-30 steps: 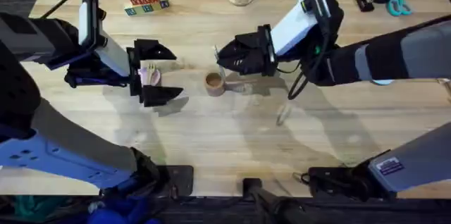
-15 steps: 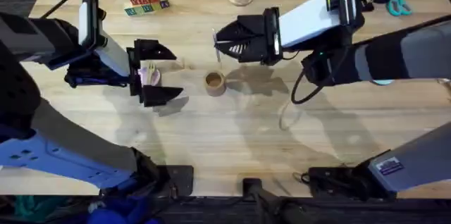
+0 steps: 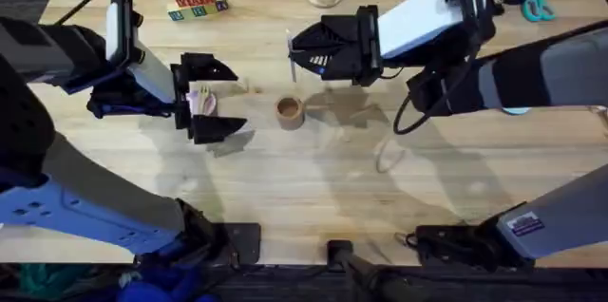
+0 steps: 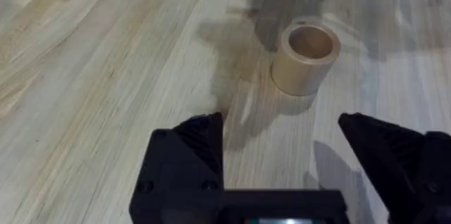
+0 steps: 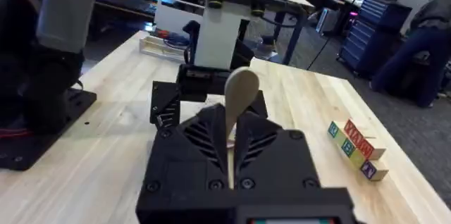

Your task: Pick up a utensil and set it on the pink plate, then put the other utensil in the container.

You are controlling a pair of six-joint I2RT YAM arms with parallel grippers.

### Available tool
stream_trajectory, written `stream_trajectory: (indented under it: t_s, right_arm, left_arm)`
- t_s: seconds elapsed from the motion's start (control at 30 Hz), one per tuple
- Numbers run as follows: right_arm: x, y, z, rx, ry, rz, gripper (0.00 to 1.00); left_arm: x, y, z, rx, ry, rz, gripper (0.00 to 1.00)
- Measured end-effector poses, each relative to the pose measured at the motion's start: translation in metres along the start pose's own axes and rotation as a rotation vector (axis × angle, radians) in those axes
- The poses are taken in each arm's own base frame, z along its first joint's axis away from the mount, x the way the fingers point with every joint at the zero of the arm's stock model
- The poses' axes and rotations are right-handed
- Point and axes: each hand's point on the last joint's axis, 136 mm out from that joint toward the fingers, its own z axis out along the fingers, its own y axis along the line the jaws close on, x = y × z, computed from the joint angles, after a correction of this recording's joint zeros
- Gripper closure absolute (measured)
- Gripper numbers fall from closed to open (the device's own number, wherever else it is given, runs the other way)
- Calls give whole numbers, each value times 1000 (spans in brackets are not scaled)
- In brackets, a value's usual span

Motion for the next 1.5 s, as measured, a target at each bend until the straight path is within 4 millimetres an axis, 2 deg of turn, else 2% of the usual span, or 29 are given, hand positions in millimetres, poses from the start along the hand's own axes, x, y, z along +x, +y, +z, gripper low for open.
stream_trajectory:
  t_s: [0.23,0.6,0.93,1.2,1.4,1.5]
  right_arm:
    - [14,2,1,-3,36,102,968]
    - [39,25,26,-49,102,151,968]
    - [58,26,23,-33,163,127,968]
    - [64,24,23,-24,176,71,967]
    - [92,26,21,-12,217,116,968]
    - [95,26,20,-9,225,128,968]
  left_arm:
    - [0,0,0,0,0,0,7]
    - [0,0,0,0,0,0,7]
    - [0,0,0,0,0,0,9]
    - [0,0,0,0,0,1,8]
    - [0,0,0,0,0,1,9]
    - [0,0,0,0,0,1,8]
